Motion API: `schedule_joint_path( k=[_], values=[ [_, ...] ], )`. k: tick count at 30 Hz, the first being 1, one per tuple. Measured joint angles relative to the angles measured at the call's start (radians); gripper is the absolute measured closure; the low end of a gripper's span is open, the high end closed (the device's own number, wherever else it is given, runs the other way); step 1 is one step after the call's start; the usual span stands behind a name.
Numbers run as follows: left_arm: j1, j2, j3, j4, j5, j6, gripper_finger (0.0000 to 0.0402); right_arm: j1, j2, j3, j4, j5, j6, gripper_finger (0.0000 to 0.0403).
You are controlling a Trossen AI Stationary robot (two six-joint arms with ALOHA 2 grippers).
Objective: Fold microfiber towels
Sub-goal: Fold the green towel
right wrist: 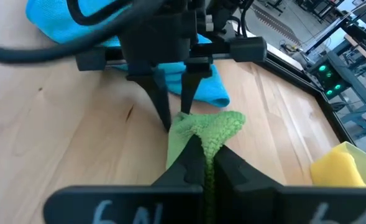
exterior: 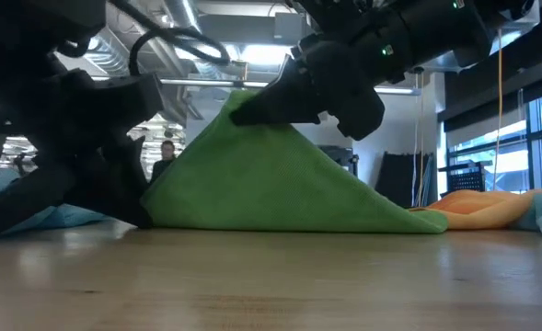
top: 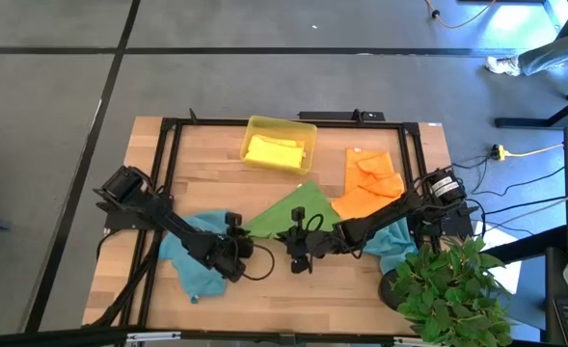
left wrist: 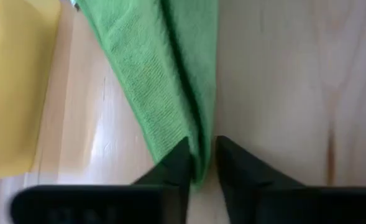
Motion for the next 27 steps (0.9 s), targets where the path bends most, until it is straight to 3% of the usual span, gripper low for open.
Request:
schedule_joint_path(
  k=[3,7,13,22,27],
  values=[
    [0.002,0.001,0.0,0.003,-0.016,0.001,0.0392,0.0,-0.002,0.0,-0.003,0.0,-0.001,0.0401],
    [0.004,-0.036,0.019,-0.079,-0.077,-0.004,0.04,0.0,-0.045,-0.001,-0.037,0.009,-0.024,0.0401],
    [-0.001,-0.202,0.116,-0.294,-0.187,-0.012,0.0401,-0.008,-0.201,0.0,-0.14,-0.008,-0.035,0.0401],
    [0.038,-0.449,0.269,-0.418,-0.272,0.209,0.0401,-0.137,-0.457,0.0,-0.268,-0.124,-0.07,0.0401],
    [0.127,-0.539,0.312,-0.433,-0.251,0.338,0.0401,-0.265,-0.547,0.001,-0.313,-0.179,-0.088,0.0401]
  ],
)
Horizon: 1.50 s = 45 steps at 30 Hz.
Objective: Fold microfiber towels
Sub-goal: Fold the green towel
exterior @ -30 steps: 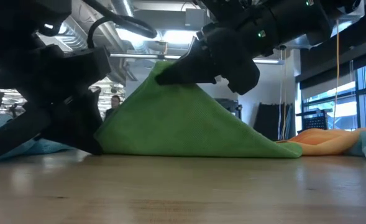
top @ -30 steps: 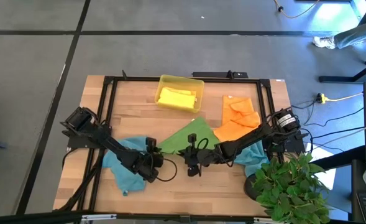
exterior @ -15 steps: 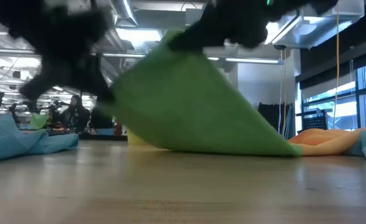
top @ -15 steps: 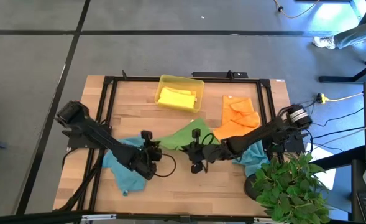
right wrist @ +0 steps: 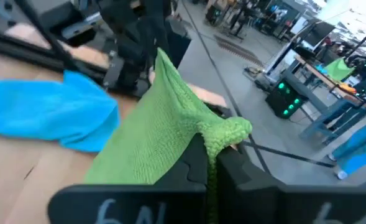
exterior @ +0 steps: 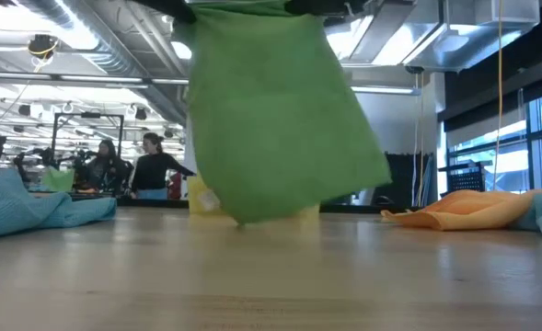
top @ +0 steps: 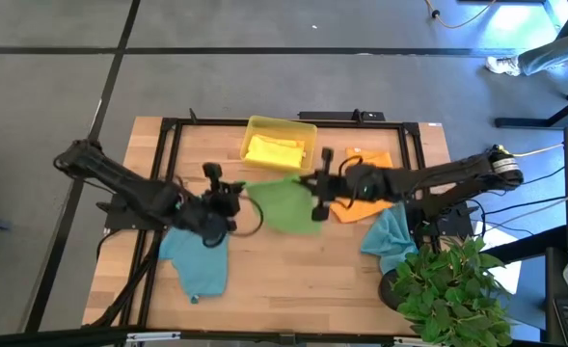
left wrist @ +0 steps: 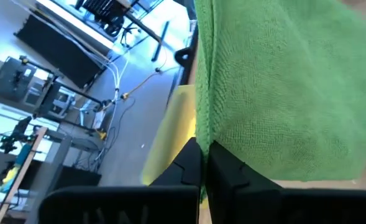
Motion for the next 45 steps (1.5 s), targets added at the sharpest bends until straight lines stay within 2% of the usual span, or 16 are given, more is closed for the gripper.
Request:
schedule_joint_path(
  k=[11,16,20,27,32,36,40,45],
  values=[
    [0.33,-0.029,0.141,0.002,0.171,0.336,0.0402,-0.255,-0.057,0.0,0.003,-0.257,0.002,0.0402],
    [0.371,-0.028,0.194,-0.009,0.232,0.394,0.0401,-0.274,-0.057,0.0,-0.032,-0.318,0.034,0.0402],
    [0.306,-0.015,0.197,-0.063,0.249,0.363,0.0401,-0.225,-0.059,-0.024,-0.052,-0.318,0.036,0.0402],
    [0.108,0.105,0.182,-0.203,0.315,0.089,0.0401,-0.077,-0.054,-0.225,0.117,-0.314,0.114,0.0402],
    [-0.044,0.245,0.16,-0.142,0.371,-0.064,0.0401,0.088,-0.05,-0.414,0.323,-0.253,0.22,0.0402],
    [-0.14,0.379,0.161,-0.028,0.417,-0.112,0.0401,0.219,-0.015,-0.525,0.465,-0.228,0.294,0.0402],
    [-0.195,0.491,0.16,0.056,0.478,-0.153,0.0401,0.325,0.07,-0.546,0.465,-0.142,0.342,0.0402],
    [-0.204,0.563,0.157,0.066,0.58,-0.246,0.0401,0.371,0.17,-0.55,0.472,-0.137,0.398,0.0402]
  ],
)
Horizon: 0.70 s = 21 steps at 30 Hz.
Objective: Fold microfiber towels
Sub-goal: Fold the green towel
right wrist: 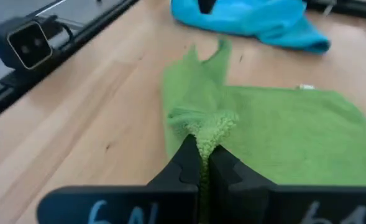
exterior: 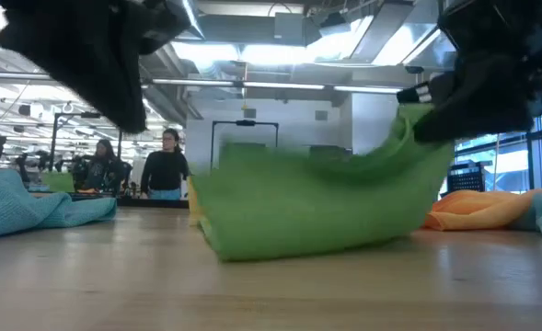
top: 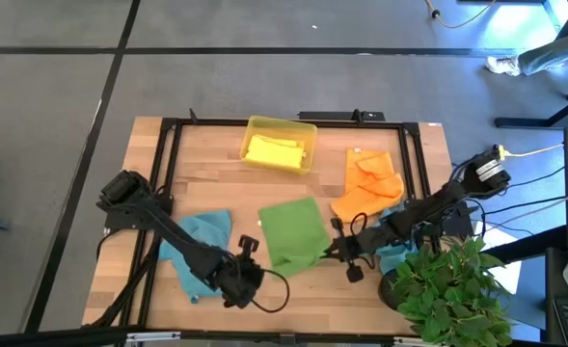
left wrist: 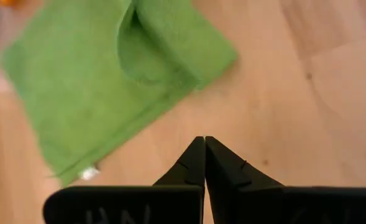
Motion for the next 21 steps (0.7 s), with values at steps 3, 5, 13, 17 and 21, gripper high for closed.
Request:
schedule_joint_path(
  k=[3,5,13,17,21],
  values=[
    [0.016,0.003,0.0,-0.008,0.002,-0.004,0.0401,-0.015,0.014,0.0,-0.004,0.066,0.004,0.0402],
    [0.035,-0.002,0.001,-0.009,-0.013,0.014,0.0401,-0.041,0.01,0.001,-0.003,0.09,0.0,0.0402],
    [0.141,-0.003,0.002,0.111,0.019,0.018,0.0401,-0.113,-0.005,0.003,0.001,0.043,-0.001,0.0402],
    [0.198,0.001,-0.037,0.271,0.159,0.038,0.0377,-0.114,-0.005,0.003,-0.001,0.038,-0.004,0.0402],
    [0.255,0.001,-0.124,0.435,0.261,0.064,0.0328,-0.104,-0.005,0.003,0.0,0.037,-0.029,0.0402]
  ],
)
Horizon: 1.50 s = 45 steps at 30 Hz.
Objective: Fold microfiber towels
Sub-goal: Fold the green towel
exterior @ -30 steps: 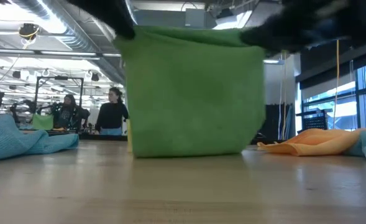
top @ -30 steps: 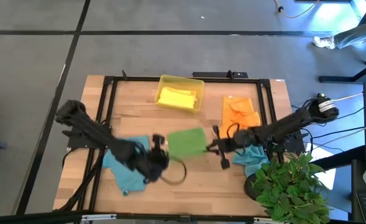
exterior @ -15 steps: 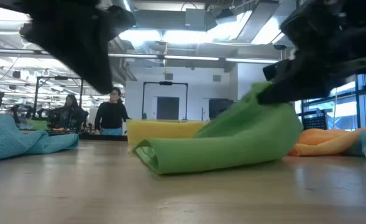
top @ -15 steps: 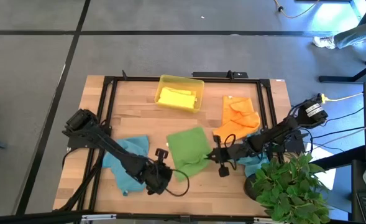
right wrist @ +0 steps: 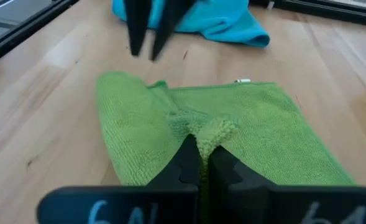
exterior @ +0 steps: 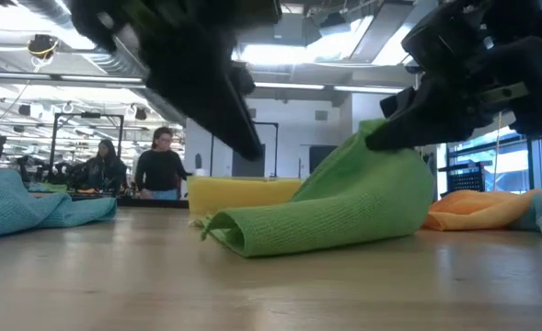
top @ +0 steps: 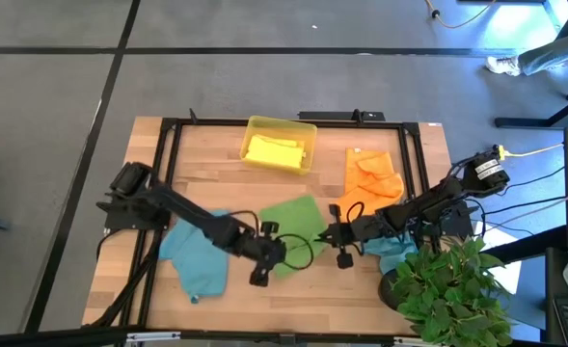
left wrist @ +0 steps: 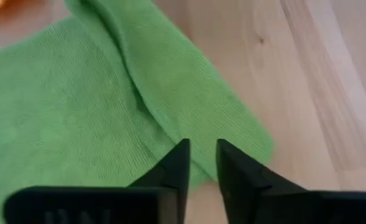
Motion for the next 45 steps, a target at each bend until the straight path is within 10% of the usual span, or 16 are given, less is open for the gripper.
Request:
schedule_joint_path(
  k=[15,45],
  values=[
    [0.204,0.0,-0.261,0.517,0.374,-0.106,0.0204,0.011,0.0,0.001,0.019,-0.004,-0.028,0.0402],
    [0.115,0.072,-0.261,0.579,0.396,-0.21,0.0195,0.011,0.0,0.001,0.046,0.042,0.003,0.0402]
  ],
)
